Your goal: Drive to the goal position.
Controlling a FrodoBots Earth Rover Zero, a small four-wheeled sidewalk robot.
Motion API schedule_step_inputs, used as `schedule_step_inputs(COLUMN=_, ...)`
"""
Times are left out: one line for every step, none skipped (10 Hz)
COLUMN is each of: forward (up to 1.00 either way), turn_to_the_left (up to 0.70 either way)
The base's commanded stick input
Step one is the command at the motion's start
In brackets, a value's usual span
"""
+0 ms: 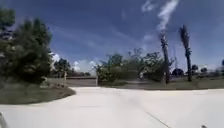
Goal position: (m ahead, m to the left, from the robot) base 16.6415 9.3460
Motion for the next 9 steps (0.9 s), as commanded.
schedule_step_inputs(forward=0.85, turn_to_the_left=0.38)
schedule_step_inputs(forward=0.85, turn_to_the_left=0.38)
schedule_step_inputs(forward=0.85, turn_to_the_left=0.38)
schedule_step_inputs(forward=0.85, turn_to_the_left=0.38)
schedule_step_inputs(forward=0.85, turn_to_the_left=0.38)
schedule_step_inputs(forward=0.85, turn_to_the_left=0.25)
schedule_step_inputs(forward=0.85, turn_to_the_left=0.04)
schedule_step_inputs(forward=0.85, turn_to_the_left=0.04)
schedule_step_inputs(forward=0.85, turn_to_the_left=0.04)
